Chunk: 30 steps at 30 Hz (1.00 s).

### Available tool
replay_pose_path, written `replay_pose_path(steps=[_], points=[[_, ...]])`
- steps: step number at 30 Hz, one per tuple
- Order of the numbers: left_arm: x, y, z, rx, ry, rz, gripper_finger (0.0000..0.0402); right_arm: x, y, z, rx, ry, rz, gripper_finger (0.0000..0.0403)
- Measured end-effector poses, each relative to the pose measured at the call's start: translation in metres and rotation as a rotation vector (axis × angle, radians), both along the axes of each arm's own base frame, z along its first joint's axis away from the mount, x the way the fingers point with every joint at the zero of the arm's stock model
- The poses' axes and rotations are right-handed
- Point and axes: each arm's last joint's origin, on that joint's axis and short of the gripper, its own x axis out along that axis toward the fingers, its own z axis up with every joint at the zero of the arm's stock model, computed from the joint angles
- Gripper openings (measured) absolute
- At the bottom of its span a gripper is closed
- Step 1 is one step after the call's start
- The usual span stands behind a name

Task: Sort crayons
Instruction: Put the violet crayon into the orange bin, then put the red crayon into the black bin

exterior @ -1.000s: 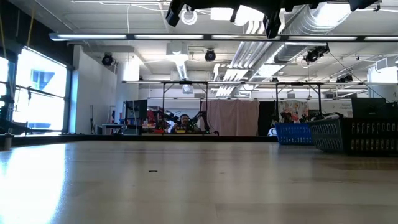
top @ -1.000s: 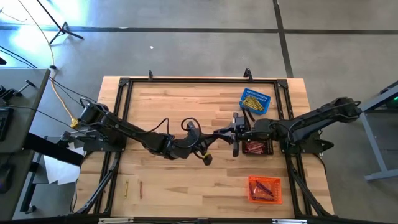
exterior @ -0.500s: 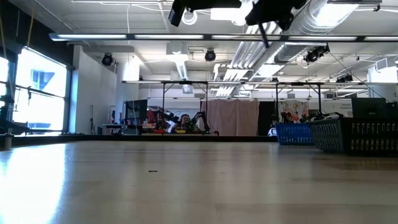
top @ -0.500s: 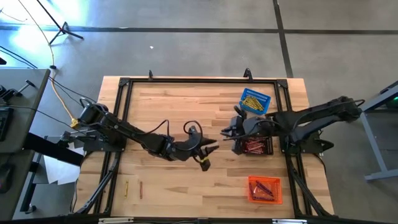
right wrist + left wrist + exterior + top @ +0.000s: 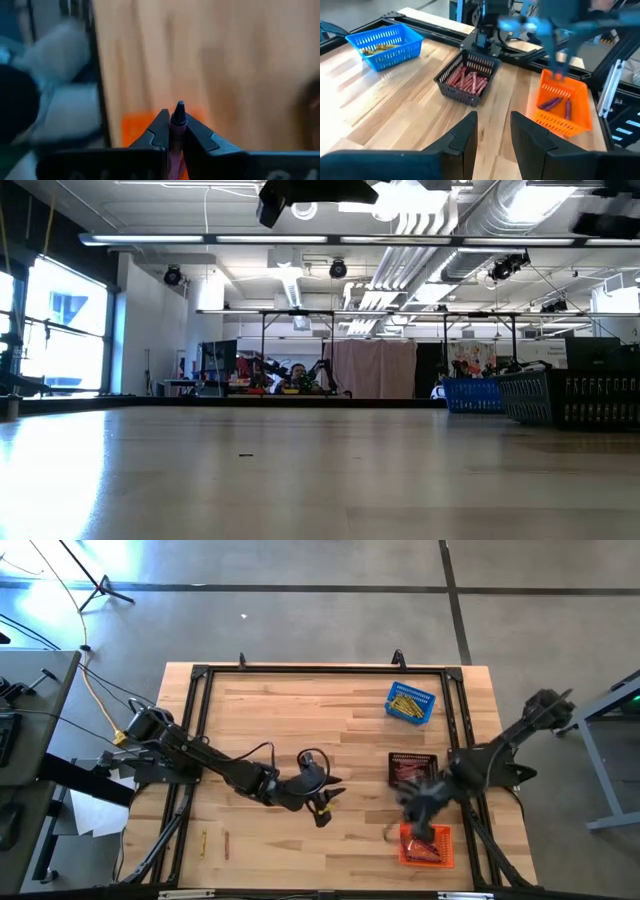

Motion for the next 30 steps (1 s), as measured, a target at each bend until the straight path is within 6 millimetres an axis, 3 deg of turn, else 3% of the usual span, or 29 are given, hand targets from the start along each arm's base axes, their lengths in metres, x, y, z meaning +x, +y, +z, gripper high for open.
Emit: replay_pose_path(steps=[6, 13, 21, 30], points=[[-0.001, 0.001, -0.002, 0.01, 0.02, 0.005, 0.0105, -0.028, 0.029, -0.038, 0.105, 0.199, -0.011, 0.0015], [-0.002, -0.001, -0.004, -0.04, 0.026, 0.022, 0.0105, -0.034, 0.028, -0.059, 0.104, 0.236, -0.046, 0.0044], [-0.015, -0.013, -0.017, -0.189, 0.178, -0.034, 0.0105, -0.029, 0.02, -0.063, 0.124, 0.259, -0.066, 0.0088], [-0.053, -0.038, -0.041, -0.607, 0.645, -0.048, 0.0105, -0.014, 0.014, -0.055, 0.121, 0.152, 0.02, 0.0101]])
